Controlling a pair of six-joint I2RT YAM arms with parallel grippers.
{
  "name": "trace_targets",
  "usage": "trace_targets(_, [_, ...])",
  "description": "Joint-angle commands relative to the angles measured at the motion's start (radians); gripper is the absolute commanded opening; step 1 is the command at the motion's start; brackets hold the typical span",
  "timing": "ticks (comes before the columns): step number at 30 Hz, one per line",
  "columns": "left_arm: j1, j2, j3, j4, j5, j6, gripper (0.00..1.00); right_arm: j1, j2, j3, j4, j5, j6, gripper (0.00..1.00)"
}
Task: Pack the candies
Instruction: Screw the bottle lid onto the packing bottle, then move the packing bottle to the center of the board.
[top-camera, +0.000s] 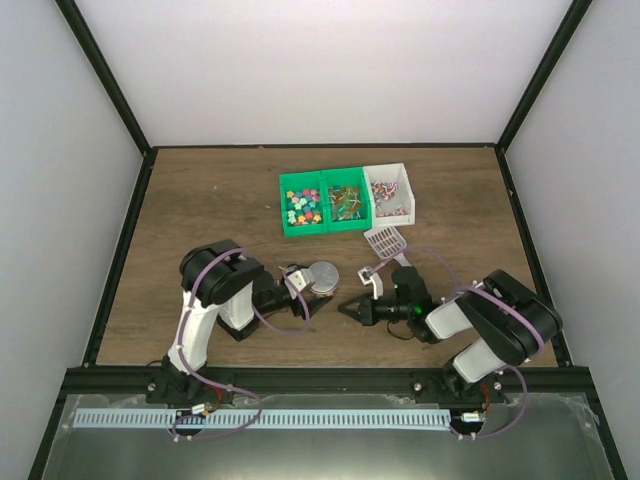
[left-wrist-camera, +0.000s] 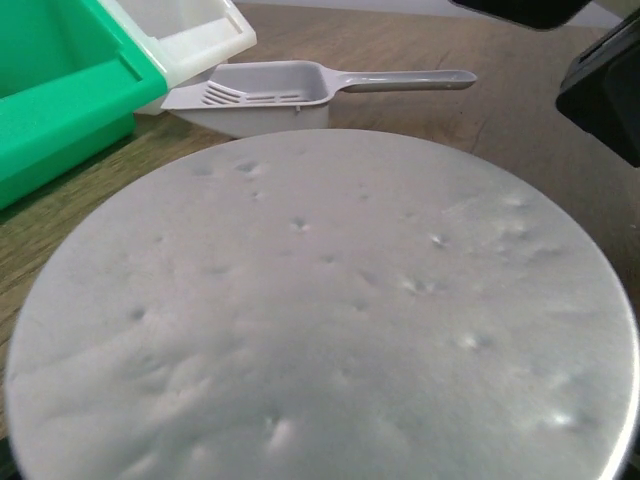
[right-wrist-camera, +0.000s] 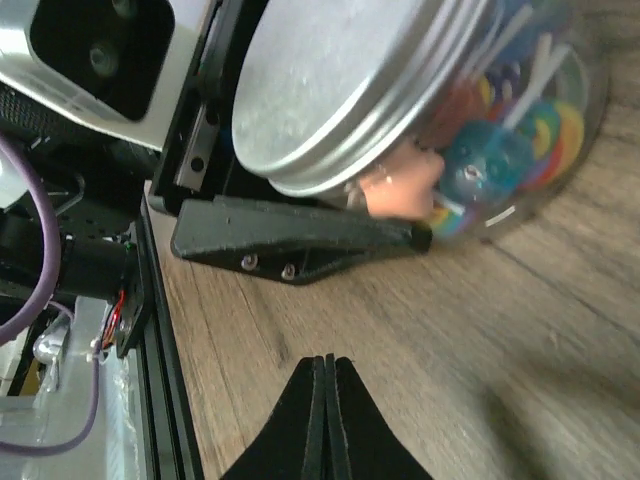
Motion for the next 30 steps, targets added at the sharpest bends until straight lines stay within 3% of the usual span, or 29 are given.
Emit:
trace_targets(1, [0.028, 0.099, -0.048, 0.217, -0.076, -0.063, 0.89, 0.002, -0.093, 0.006, -0.130, -0.006, -0.009, 0.01])
trace_targets(4, [0.028, 0.100, -0.046, 0.217, -0.092, -0.068, 0.89, 0.000, -0.170, 0.005, -0.171, 0.075, -0.015, 0.02])
trace_targets(7, [0.028, 0.089, -0.040, 0.216, -0.114, -0.103, 0.90, -0.001, -0.238, 0.019, -0.231, 0.179, -0.028, 0.10])
trace_targets(8, [0.028, 0.079, -0.039, 0.216, -0.123, -0.120, 0.93, -0.001, -0.258, 0.024, -0.257, 0.226, -0.032, 0.16])
trace_targets(11, [0.030, 0.016, -0.036, 0.203, -0.173, -0.169, 1.00, -0.001, -0.288, 0.037, -0.282, 0.289, -0.044, 0.24])
trace_targets(15, [0.030, -0.145, 0.031, -0.081, -0.231, -0.182, 1.00, -0.001, -0.287, 0.025, -0.259, 0.299, -0.036, 0.28])
trace_targets(26, [0.026, -0.439, -0.036, -0.237, -0.249, -0.220, 1.00, -0.001, -0.373, -0.068, -0.228, 0.378, -0.010, 0.42])
trace_targets(28, [0.025, -0.490, -0.053, -0.259, -0.275, -0.263, 1.00, -0.001, -0.403, -0.070, -0.229, 0.397, -0.008, 0.46])
trace_targets(30, [0.025, -0.545, -0.072, -0.274, -0.286, -0.296, 1.00, -0.001, -0.429, -0.069, -0.219, 0.438, -0.007, 0.57])
